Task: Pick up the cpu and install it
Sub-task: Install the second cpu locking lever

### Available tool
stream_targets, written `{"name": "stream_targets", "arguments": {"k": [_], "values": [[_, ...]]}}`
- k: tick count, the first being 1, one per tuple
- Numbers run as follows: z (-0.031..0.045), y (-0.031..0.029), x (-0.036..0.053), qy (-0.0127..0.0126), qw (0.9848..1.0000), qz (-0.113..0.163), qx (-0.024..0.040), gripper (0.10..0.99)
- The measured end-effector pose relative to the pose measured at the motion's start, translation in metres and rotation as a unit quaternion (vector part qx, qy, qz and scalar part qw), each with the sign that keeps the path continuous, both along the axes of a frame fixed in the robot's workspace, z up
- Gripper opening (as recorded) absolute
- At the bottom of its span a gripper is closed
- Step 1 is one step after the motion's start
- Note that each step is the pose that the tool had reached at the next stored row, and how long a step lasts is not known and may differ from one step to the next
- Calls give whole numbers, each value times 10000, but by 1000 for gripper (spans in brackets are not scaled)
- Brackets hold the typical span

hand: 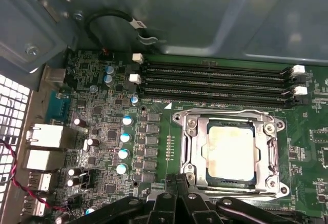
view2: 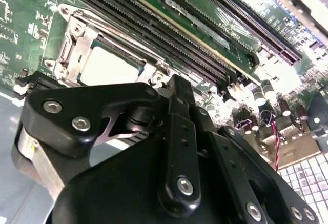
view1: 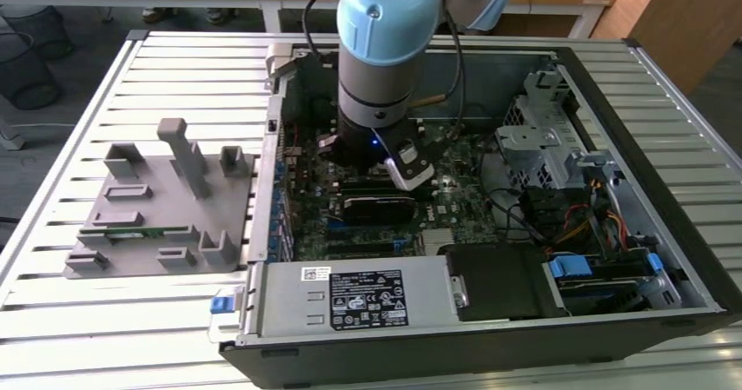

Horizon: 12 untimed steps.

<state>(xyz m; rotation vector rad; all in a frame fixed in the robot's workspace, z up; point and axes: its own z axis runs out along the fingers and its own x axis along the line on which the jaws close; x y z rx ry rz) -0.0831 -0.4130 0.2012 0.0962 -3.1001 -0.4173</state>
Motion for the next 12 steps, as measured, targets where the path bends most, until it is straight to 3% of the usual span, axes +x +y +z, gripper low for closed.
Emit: {"name": "stream_targets", "arguments": {"k": [5, 12], "values": [[54, 0, 0, 0, 10000, 0, 16, 106], [198, 0, 1, 0, 10000, 0, 59, 106]]}}
